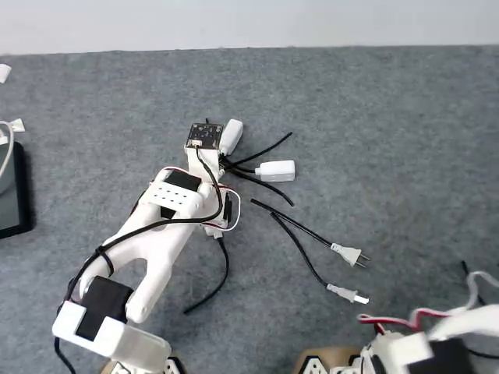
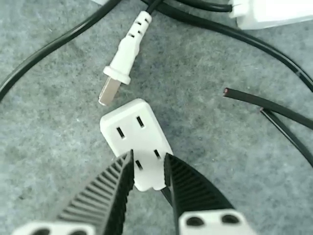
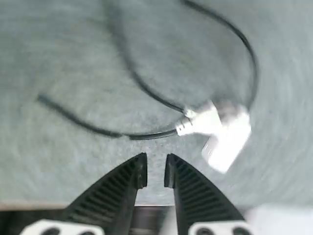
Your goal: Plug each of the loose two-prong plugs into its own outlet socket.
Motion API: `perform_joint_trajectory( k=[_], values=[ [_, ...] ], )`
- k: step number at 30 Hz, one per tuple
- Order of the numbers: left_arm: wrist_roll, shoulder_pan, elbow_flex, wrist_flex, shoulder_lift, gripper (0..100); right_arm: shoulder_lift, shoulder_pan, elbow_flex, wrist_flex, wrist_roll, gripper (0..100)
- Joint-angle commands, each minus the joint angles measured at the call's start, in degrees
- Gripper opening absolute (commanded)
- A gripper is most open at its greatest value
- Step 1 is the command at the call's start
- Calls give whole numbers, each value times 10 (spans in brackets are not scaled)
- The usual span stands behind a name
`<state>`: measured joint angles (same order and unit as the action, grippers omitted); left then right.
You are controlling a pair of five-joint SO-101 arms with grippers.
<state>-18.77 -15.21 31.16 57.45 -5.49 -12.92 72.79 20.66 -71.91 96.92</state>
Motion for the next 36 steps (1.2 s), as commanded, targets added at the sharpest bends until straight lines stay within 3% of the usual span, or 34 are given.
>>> perform_joint_trajectory(
  k=[1, 6, 11, 31, 36],
  values=[
    [6, 11, 25, 18, -30, 16, -102, 14, 188, 141, 299, 72],
    [6, 11, 25, 18, -30, 16, -204, 9, 437, 357, 459, 73],
    [6, 11, 25, 18, -30, 16, -281, 8, 600, 465, 498, 73],
    [7, 11, 25, 18, -30, 16, -350, 8, 639, 420, 476, 75],
    [7, 11, 25, 18, -30, 16, -346, -3, 629, 416, 449, 195]
  ],
)
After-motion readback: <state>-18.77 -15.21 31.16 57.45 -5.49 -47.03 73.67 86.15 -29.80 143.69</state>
